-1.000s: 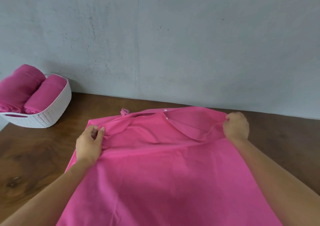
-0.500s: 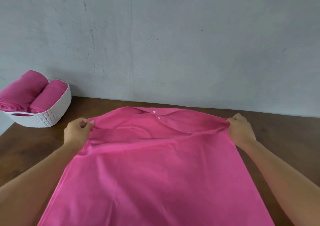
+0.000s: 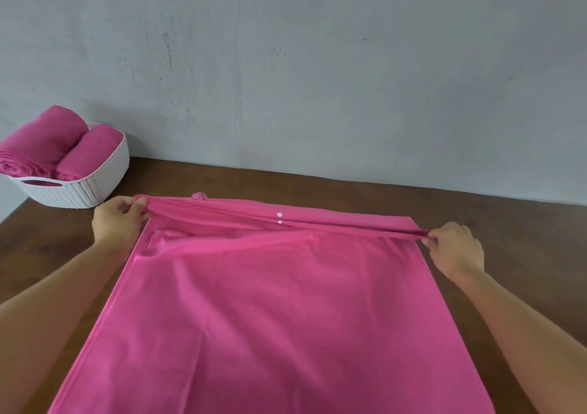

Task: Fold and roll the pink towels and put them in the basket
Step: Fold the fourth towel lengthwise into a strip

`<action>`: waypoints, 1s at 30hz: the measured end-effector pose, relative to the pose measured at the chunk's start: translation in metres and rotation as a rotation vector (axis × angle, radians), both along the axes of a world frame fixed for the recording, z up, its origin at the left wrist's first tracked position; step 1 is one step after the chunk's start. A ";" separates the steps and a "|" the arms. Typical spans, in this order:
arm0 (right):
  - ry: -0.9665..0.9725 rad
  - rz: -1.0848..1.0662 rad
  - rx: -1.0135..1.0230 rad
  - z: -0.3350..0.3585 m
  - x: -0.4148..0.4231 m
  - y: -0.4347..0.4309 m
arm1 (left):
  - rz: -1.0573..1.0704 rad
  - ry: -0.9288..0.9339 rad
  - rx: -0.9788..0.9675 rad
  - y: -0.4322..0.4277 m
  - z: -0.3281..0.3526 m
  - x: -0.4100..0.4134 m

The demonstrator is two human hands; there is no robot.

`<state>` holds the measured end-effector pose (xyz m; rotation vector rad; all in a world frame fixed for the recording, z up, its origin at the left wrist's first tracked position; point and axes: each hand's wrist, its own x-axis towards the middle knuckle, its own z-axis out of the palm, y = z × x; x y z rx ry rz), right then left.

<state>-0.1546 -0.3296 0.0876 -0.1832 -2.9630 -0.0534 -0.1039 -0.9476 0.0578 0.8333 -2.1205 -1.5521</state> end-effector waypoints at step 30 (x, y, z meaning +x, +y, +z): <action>0.281 -0.020 -0.185 -0.095 0.317 -0.053 | -0.179 -0.069 -0.287 -0.033 -0.031 0.275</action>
